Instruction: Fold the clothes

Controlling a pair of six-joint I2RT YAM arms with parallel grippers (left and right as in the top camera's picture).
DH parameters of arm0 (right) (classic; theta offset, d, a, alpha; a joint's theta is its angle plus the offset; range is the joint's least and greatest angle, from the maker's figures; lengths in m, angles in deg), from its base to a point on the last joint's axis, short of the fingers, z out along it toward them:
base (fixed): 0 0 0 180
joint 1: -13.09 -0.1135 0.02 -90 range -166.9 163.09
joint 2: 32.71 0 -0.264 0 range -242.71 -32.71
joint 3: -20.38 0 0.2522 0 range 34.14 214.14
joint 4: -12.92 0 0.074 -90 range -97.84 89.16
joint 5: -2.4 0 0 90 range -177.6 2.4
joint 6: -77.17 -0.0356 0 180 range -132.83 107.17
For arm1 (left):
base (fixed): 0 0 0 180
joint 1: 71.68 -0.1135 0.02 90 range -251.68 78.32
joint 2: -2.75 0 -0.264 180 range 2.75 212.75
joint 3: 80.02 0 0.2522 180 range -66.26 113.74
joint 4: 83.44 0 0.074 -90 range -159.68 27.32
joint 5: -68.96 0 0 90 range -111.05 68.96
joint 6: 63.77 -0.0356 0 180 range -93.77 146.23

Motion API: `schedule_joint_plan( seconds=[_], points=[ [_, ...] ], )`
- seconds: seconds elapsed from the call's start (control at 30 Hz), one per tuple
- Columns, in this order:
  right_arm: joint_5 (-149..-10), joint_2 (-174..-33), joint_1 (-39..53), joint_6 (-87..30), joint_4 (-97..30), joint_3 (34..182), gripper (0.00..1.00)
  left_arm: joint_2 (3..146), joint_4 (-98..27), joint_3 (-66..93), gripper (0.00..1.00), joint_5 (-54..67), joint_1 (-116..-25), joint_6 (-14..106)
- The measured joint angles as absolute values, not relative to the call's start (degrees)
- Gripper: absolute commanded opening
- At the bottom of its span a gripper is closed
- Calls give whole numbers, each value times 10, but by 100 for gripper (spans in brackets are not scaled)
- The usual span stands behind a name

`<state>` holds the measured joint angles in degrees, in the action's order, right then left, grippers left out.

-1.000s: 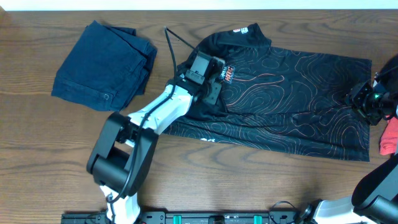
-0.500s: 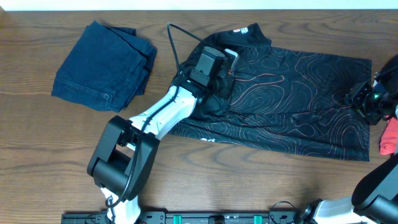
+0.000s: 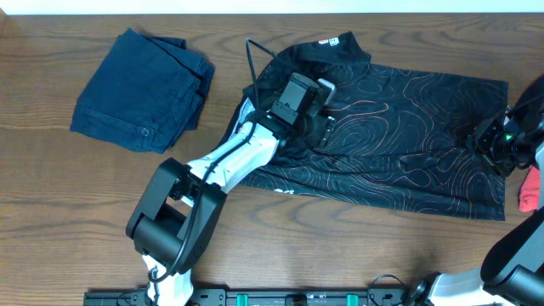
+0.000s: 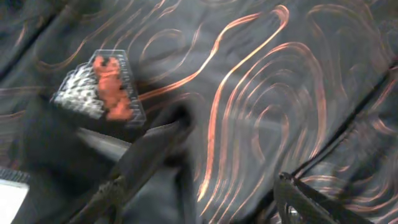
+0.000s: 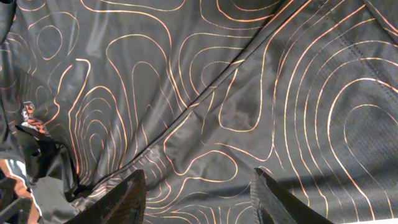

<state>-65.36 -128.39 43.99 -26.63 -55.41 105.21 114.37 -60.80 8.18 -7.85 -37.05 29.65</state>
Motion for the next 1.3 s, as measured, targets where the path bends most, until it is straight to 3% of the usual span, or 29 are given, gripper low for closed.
schedule_joint_plan(
  seconds=[0.33, 0.47, 0.63, 0.7, 0.87, 0.93, 1.17, 1.2, 1.3],
  points=[
    [-671, -1284, 440, -266, -554, 1052, 56, 1144, -470, 84, 85, -126, -459, 296],
    [-673, -1284, 439, -266, -552, 1052, 56, 1144, -472, 84, 65, -134, -494, 288],
    [-677, -1284, 436, -266, -556, 1052, 57, 1162, -476, 84, 58, -134, -501, 266],
    [-678, -1284, 436, -266, -558, 1052, 57, 1179, -476, 84, 48, -124, -499, 261],
    [-680, -1284, 436, -266, -559, 1052, 59, 1194, -477, 86, 11, -123, -498, 244],
    [-681, -1284, 436, -266, -559, 1052, 59, 1194, -476, 86, 6, -135, -500, 239],
    [-687, -1284, 436, -266, -560, 1052, 59, 1191, -459, 86, 6, -164, -521, 236],
    [-690, -1284, 436, -266, -561, 1052, 59, 1190, -455, 86, 11, -166, -525, 237],
    [-698, -1284, 436, -266, -561, 1051, 60, 1188, -448, 86, 50, -172, -536, 238]
  ],
)
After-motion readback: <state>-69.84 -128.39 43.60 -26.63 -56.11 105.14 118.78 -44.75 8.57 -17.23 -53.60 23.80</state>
